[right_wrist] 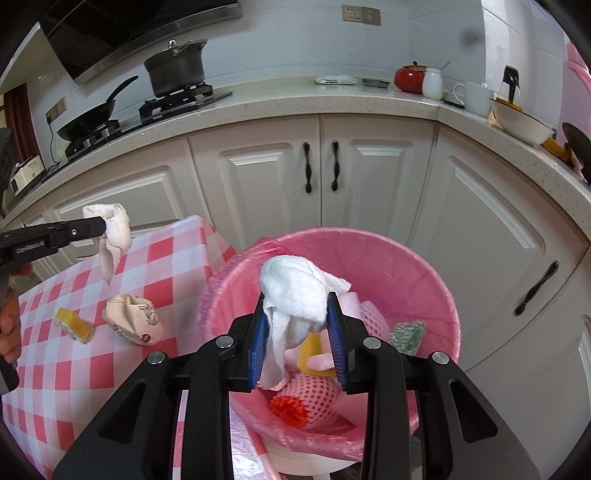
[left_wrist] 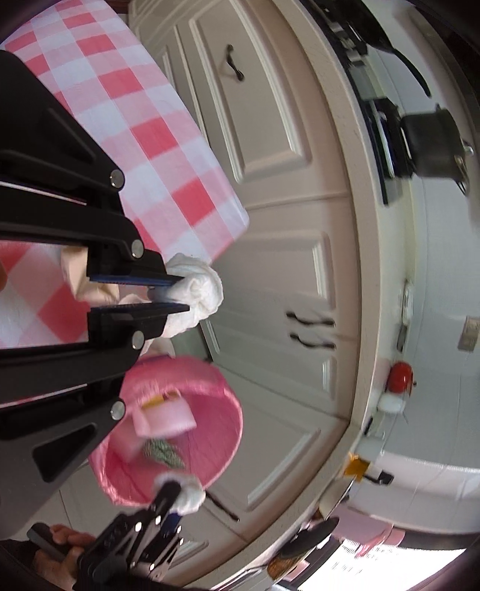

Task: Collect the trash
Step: 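Carry both white tissues over the pink wastebasket, then open both grippers to drop the tissues into the wastebasket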

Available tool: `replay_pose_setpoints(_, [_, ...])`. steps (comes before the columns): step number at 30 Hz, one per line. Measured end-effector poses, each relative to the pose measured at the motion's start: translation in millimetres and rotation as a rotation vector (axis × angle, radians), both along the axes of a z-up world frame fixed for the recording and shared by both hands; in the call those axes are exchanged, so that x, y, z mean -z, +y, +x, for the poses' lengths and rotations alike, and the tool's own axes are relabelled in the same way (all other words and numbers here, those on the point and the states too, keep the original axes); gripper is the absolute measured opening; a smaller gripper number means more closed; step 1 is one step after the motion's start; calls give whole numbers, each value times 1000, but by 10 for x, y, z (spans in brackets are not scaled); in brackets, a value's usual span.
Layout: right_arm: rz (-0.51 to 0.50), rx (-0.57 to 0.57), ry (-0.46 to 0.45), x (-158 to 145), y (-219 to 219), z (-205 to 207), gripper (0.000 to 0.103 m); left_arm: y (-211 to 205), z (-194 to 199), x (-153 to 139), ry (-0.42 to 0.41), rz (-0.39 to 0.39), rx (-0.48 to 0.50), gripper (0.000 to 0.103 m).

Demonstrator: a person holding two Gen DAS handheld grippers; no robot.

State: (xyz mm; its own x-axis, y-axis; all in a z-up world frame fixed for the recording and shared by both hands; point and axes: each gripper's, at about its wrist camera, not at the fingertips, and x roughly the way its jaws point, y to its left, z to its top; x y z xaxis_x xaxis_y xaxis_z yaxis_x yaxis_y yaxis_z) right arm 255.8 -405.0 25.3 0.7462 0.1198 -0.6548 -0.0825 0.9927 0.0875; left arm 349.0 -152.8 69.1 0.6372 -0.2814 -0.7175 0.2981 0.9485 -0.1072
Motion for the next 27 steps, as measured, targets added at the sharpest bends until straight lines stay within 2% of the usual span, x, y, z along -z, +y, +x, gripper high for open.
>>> replay_pose_setpoints(10, [23, 34, 14, 47, -222, 70, 30, -677, -97, -25, -8, -6, 107, 9])
replay_pose_setpoints(21, [44, 90, 10, 67, -495, 87, 32, -1232, -159, 64, 20, -36, 190, 11])
replay_pose_setpoints(25, [50, 103, 11, 78, -562, 79, 34, -1330, -163, 103, 39, -52, 204, 11])
replay_pose_setpoints(27, [54, 111, 13, 90, -585, 69, 40, -1370, -170, 124, 49, -61, 217, 13])
